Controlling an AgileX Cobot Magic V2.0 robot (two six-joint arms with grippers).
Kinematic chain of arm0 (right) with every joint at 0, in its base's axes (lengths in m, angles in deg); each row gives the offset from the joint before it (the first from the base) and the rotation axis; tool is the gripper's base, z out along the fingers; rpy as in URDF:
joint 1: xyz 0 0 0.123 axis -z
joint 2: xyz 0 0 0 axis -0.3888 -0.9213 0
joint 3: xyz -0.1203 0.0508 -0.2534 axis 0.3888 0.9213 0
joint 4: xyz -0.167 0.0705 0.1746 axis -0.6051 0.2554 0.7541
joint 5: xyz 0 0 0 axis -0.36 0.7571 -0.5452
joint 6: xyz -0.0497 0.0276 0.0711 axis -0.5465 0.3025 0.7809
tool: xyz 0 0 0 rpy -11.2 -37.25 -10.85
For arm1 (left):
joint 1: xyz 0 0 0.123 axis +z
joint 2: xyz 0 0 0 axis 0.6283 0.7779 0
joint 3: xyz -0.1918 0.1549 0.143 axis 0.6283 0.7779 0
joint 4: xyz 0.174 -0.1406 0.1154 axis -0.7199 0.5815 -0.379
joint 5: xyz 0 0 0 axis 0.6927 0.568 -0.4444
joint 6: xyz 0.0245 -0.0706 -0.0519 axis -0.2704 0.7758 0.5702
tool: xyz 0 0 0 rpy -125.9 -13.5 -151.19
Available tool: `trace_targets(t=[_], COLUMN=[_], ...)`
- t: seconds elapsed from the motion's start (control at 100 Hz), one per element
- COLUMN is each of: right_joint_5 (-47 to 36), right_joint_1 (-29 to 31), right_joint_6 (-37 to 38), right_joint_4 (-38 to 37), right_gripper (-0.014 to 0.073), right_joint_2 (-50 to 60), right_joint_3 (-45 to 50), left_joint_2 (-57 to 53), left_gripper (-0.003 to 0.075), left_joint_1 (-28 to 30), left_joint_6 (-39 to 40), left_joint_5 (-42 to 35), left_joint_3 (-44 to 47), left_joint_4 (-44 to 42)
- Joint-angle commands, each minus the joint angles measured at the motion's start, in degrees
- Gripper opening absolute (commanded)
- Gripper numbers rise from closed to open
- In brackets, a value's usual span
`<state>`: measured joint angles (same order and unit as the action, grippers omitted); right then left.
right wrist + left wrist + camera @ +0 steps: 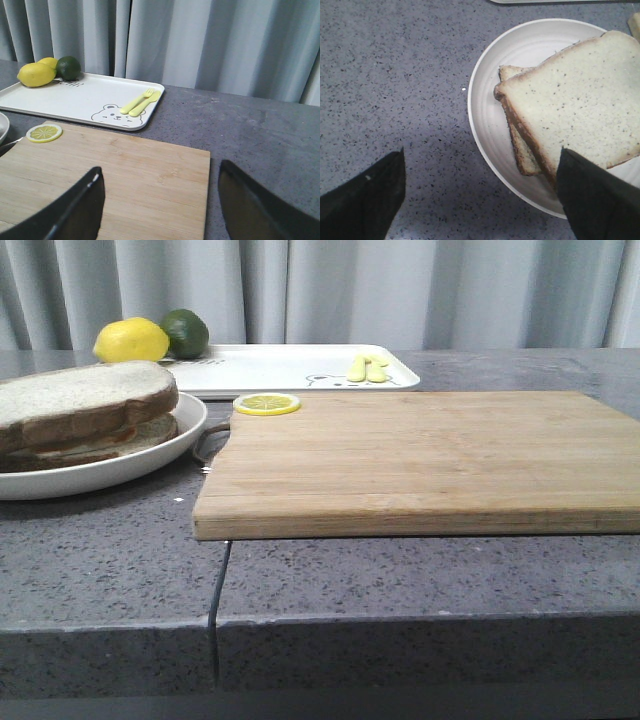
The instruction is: Place bread and move sandwich to tray
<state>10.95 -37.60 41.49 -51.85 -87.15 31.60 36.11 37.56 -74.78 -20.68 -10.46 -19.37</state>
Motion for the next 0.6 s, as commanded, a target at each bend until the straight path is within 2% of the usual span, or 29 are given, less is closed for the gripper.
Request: trace_targets(t=[0.0, 0.27, 0.59], right_joint_5=[-5.4, -5.6, -5.6], right_joint_1=[0.4, 0.4, 0.4], right_joint_6=[0.0, 0.0, 0.0], right_joint_4=[-0.4, -0.4, -0.4], right_gripper=[0.0489, 0.0489, 0.0489], right_joint_2=[-0.3, -0.3, -0.3], right_joint_3=[-1.4, -1.4, -1.4], left_joint_2=[-0.5, -0.5, -0.5], left_gripper=[0.0528, 0.0442, 0.0441], left_joint_1=[-0.3, -0.3, -0.3], left_joint_6=[0.0, 0.0, 0.0], left_joint_5=[-3.7, -3.8, -4.1], left_joint_3=[-1.9, -1.9, -1.7], left_joint_4=[-0.6, -2.1, -2.0])
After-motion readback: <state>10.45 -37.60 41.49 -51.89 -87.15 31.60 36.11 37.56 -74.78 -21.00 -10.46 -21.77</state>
